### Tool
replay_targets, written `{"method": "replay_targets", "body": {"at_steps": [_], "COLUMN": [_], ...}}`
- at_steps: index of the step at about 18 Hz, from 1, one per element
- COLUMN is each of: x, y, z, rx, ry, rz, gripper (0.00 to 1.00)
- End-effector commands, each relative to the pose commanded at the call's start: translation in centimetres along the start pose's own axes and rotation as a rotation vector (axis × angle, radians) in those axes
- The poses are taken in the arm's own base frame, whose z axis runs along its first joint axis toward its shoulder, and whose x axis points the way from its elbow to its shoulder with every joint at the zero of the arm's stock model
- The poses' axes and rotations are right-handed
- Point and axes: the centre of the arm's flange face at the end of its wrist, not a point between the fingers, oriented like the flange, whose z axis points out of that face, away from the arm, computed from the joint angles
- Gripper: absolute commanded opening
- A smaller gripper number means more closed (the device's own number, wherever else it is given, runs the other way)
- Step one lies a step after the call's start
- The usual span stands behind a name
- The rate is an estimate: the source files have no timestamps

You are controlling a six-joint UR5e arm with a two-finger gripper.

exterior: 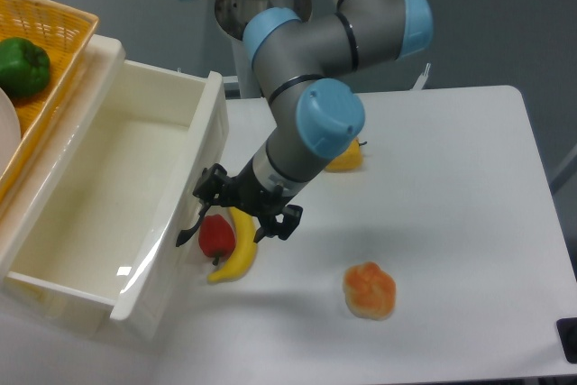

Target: Slide open the top white drawer

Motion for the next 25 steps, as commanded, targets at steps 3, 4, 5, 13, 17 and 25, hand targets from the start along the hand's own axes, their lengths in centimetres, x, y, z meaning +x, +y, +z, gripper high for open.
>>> {"method": "replay_targets", "body": {"at_steps": [3,4,5,13,17,25], "x": [-1.1,-1.4,-1.9,-8.7,-12.7,-17.7], "y": [-0.1,-0.2,-0.3,0.4,2.2,1.9], "z": [-0.6,-0.7,-0.8,-2.1,-2.0,-0.5], "rx": [0.020,0.027,0.031,0.014,-0.089,-0.259], "ry": [-0.042,-0.066,-0.099,-0.323,-0.368,-0.405], "rz": [0.010,0.022,0.031,0.193,0.326,0.573], "gripper": [1.00,1.00,1.00,1.00,1.00,1.00]}}
